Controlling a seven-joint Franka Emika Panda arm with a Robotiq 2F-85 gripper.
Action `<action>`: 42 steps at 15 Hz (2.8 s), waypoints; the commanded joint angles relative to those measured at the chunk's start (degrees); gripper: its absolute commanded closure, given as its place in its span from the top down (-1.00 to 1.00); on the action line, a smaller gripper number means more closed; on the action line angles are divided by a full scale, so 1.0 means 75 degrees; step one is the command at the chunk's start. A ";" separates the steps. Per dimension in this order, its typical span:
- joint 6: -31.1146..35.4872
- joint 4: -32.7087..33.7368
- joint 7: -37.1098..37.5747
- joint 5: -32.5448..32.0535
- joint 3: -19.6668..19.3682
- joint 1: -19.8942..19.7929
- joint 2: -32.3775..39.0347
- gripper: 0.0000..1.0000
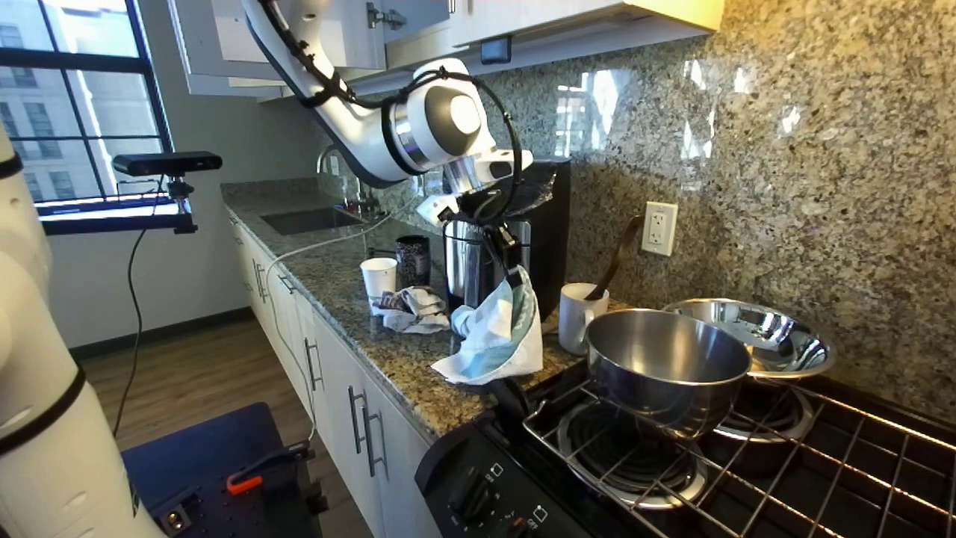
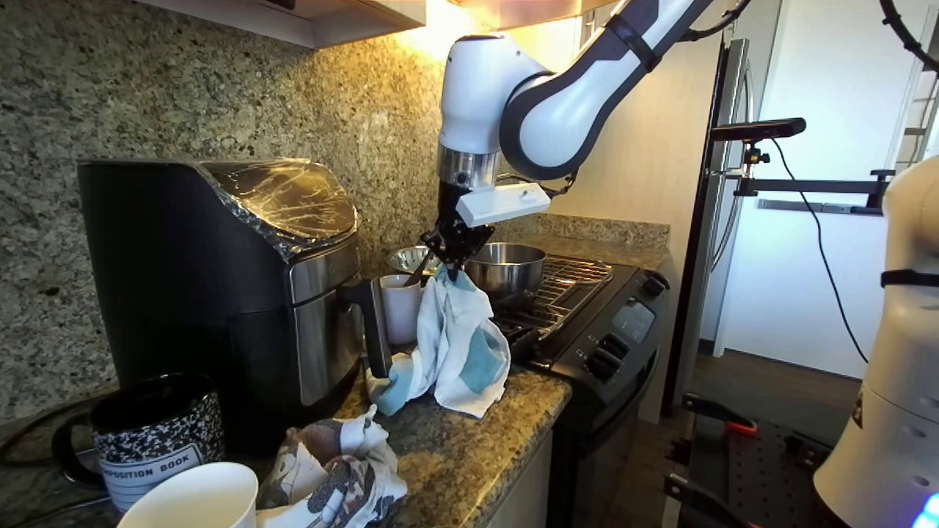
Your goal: Pick up the towel and wipe the countertop with it.
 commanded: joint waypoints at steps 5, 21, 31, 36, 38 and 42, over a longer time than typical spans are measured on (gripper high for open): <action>0.0243 -0.0071 0.0853 -0.0266 -0.0237 0.0201 0.0897 -0.95; 0.0604 -0.0182 0.1003 -0.0091 -0.0743 0.0815 0.1338 0.06; -0.0709 -0.0065 0.0006 0.0511 -0.0377 0.0679 0.0183 1.00; -0.2208 0.0193 -0.1857 0.2027 0.0096 0.0512 -0.0733 1.00; -0.2799 0.0295 -0.2720 0.2765 0.0194 0.0465 -0.1035 1.00; -0.3751 0.0343 -0.3704 0.3528 0.0279 0.0382 -0.1514 1.00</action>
